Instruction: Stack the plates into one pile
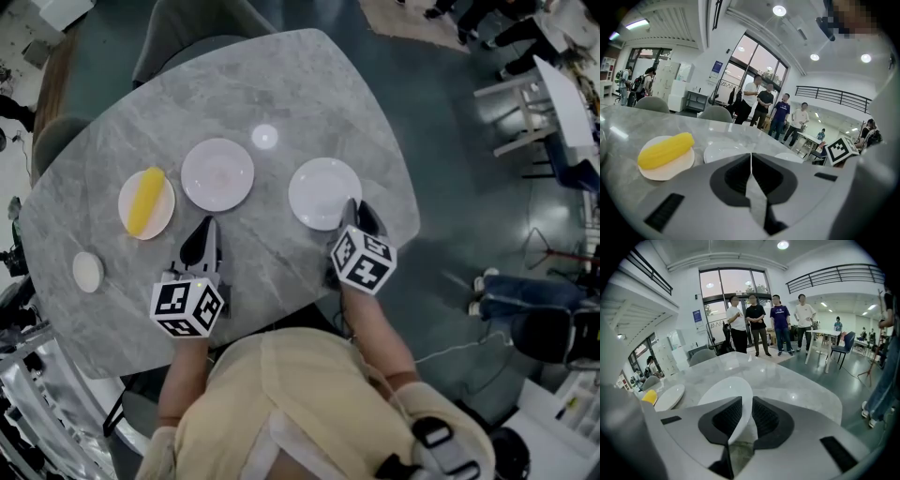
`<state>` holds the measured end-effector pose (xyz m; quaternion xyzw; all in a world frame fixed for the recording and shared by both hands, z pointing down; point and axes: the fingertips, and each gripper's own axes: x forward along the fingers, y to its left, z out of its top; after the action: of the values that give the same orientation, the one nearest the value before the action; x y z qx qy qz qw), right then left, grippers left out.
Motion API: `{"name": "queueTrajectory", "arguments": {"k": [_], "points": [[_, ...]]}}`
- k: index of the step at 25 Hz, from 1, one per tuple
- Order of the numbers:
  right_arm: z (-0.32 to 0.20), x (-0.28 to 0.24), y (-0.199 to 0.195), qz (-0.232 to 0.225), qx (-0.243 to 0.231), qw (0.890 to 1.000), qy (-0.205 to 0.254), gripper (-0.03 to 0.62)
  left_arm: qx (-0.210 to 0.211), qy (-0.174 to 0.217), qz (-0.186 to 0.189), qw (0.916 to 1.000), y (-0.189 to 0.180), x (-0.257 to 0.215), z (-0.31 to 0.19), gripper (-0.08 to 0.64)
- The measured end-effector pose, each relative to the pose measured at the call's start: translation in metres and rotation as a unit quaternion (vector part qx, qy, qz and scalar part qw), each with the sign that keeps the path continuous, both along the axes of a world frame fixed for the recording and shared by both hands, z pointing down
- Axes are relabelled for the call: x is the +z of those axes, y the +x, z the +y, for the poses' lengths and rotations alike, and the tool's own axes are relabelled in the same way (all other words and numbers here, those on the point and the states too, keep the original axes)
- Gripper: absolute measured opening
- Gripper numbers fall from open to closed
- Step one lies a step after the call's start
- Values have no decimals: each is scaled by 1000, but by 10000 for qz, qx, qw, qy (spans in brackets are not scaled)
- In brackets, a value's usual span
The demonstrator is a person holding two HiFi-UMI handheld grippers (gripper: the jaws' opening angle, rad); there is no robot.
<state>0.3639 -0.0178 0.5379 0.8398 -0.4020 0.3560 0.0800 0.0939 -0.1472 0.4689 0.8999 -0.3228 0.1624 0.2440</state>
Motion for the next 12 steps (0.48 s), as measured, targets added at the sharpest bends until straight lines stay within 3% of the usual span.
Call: {"name": "queueTrajectory", "arguments": {"k": [12], "points": [[2, -41, -46, -163, -85, 9973, 707, 31, -64, 124, 128, 9998, -40, -10, 7, 5]]}}
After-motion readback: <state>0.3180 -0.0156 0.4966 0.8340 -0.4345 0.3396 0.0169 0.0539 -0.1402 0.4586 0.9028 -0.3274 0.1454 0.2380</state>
